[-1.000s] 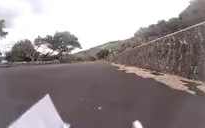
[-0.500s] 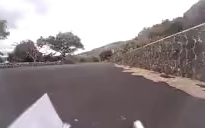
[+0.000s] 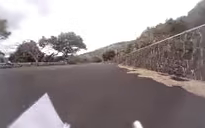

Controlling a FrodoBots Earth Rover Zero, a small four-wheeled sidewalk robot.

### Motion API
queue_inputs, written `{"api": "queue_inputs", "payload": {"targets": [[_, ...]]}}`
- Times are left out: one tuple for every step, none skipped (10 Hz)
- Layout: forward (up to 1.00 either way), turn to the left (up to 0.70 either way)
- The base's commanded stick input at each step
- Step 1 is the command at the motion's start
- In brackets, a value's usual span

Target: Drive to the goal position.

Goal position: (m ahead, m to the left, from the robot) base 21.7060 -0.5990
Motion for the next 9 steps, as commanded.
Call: {"api": "queue_inputs", "payload": {"targets": [[1.00, 0.00], [1.00, 0.00], [1.00, 0.00], [1.00, 0.00], [1.00, 0.00], [1.00, 0.00], [1.00, 0.00], [1.00, 0.00], [1.00, 0.00]]}}
